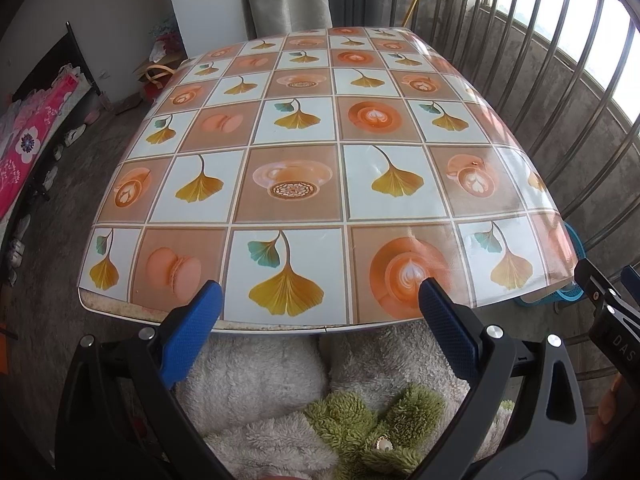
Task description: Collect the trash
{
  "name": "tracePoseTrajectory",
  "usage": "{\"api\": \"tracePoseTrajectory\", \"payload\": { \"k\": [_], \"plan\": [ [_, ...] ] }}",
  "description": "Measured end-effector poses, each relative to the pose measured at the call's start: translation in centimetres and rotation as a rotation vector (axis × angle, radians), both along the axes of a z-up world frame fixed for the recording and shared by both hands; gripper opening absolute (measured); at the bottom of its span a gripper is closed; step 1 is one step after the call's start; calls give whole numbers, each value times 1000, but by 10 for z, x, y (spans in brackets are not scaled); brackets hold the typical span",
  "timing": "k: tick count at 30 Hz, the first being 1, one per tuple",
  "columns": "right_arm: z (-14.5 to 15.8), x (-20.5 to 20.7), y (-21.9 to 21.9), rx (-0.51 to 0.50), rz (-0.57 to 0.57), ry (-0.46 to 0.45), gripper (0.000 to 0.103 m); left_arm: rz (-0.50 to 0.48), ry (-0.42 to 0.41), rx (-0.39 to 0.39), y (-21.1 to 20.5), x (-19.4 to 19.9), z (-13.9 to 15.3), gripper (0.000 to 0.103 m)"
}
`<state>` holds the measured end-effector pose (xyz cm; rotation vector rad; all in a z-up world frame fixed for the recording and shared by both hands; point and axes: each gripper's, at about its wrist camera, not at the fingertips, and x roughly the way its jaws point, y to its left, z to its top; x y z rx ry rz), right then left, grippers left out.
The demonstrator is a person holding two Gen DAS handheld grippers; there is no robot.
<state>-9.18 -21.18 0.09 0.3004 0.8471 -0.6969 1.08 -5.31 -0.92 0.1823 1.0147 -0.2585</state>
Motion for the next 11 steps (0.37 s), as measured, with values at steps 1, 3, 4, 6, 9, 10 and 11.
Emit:
{"api": "tracePoseTrajectory", "payload": {
  "k": [1,3,4,6,9,10,11],
  "plan": [
    [0,0,0,1,0,0,97,0,1,0,0,0,0,94],
    [0,0,0,1,-1,-1,97,2,3,2,1,0,0,94],
    [0,1,1,1,-1,-2,97,3,5,3,2,0,0,94],
    [0,0,0,3,-2,-2,97,7,7,3,5,1,0,94],
    [1,1,1,5,-5,-3,97,11,8,8,7,1,0,94],
    [1,2,2,7,-5,-4,97,12,8,9,8,0,0,94],
    [1,2,2,7,-4,-4,97,14,8,10,7,-1,0,94]
  ]
}}
